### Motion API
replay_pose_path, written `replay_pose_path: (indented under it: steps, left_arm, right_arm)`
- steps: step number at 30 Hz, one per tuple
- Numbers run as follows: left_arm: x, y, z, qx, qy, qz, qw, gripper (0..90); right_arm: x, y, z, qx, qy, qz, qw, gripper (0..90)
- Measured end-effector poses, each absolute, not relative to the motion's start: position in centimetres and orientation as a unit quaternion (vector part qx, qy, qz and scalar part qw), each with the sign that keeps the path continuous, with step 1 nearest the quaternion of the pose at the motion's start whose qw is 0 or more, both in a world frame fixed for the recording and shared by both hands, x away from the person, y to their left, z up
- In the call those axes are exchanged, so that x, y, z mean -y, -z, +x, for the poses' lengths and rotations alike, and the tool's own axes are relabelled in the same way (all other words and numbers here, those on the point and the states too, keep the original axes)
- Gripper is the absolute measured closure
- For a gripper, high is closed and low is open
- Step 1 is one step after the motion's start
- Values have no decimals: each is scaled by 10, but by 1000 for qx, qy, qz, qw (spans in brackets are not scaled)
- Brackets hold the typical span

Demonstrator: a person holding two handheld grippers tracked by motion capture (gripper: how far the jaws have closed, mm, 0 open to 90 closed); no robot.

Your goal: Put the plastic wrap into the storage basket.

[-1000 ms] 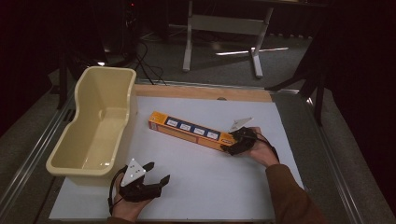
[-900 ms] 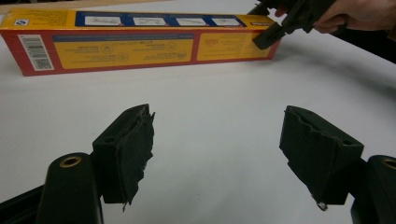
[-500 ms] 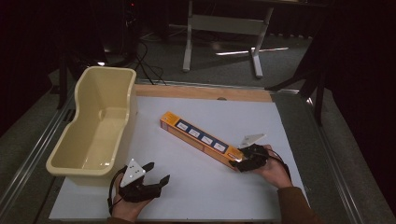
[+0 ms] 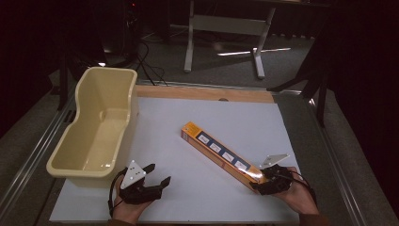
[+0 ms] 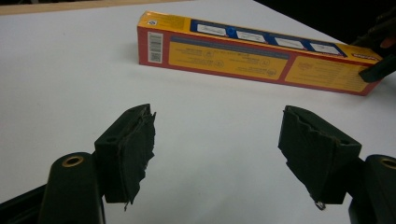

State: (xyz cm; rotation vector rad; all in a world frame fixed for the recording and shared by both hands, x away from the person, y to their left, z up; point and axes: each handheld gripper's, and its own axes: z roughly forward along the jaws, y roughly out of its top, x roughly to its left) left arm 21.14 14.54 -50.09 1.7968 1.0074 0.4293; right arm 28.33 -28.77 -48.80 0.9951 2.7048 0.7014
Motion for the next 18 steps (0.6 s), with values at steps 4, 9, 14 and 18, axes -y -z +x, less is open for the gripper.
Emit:
replay_pose_path:
  steps: [4, 9, 14, 18]
  left_arm:
    - [-144, 502, 212, -414, -176, 744, 494, 264]
    - [-142, 503, 213, -413, -174, 746, 493, 264]
    - [-143, 502, 213, -412, -173, 746, 494, 264]
    - [-144, 501, 213, -412, -173, 744, 496, 264]
  right_arm:
    - [278, 478, 290, -905, -246, 330, 109, 241]
    - [252, 457, 309, -906, -270, 308, 109, 165]
    - [211, 454, 340, -925, -242, 274, 105, 160]
    - [187, 463, 364, -936, -206, 272, 84, 171]
